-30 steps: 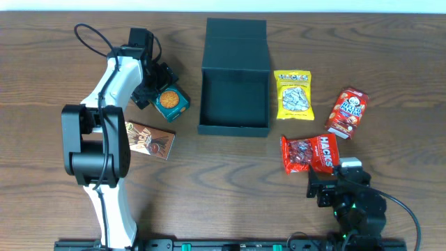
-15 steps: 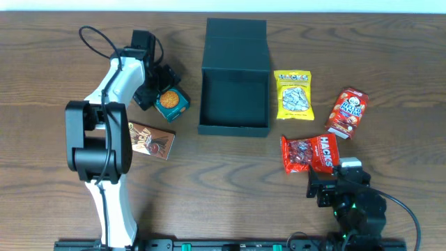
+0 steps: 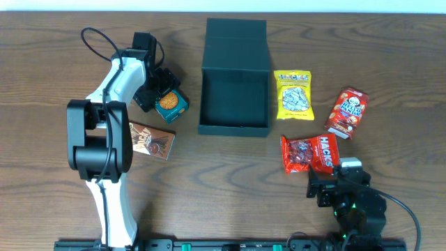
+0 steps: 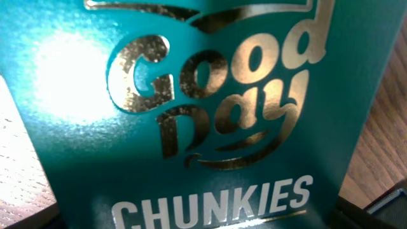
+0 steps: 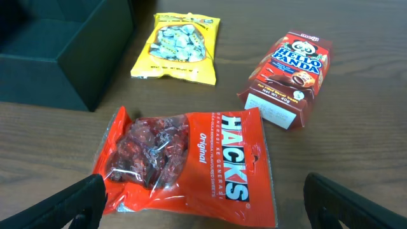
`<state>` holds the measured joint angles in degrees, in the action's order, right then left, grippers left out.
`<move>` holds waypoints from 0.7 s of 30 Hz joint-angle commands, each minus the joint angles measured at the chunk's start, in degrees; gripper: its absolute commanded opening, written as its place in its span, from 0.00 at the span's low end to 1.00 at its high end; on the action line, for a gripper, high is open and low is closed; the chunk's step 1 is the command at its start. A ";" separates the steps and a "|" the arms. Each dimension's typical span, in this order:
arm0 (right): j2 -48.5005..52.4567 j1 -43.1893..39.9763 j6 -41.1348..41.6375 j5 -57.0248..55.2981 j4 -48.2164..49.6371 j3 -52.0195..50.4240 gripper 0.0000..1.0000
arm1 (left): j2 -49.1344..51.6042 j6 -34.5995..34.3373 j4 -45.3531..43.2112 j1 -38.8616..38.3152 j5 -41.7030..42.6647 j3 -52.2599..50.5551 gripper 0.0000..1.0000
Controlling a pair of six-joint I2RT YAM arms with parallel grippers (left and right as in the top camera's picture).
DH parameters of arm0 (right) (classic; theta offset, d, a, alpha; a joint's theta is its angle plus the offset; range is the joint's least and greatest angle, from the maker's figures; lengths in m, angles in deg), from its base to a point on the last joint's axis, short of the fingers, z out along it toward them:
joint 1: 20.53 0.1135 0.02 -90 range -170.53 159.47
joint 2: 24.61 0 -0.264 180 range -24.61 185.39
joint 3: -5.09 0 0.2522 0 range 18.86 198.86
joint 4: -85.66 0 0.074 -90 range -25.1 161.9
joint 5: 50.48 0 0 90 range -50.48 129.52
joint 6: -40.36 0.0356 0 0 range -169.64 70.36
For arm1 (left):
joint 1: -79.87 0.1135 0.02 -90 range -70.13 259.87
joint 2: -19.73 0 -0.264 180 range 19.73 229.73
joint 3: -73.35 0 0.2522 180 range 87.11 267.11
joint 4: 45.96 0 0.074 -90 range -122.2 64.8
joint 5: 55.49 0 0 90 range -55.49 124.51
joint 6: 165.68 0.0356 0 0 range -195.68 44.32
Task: Pack container
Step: 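Lift the Chunkies box with the left gripper and carry it into the black box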
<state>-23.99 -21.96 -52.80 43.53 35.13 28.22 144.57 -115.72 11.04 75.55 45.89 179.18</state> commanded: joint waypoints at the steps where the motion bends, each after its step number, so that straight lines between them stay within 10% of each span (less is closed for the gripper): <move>1: -0.31 -0.31 0.52 -0.63 -0.11 -0.50 0.99 | 0.98 0.20 0.42 -0.22 -1.53 0.96 0.87; 21: -0.31 -0.31 0.52 -0.66 -0.11 -0.50 0.99 | 0.98 9.49 7.48 -2.64 -3.23 18.49 0.82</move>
<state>-23.99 -21.96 -52.78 43.53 35.13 28.22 145.55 -110.12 18.02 74.70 43.55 193.21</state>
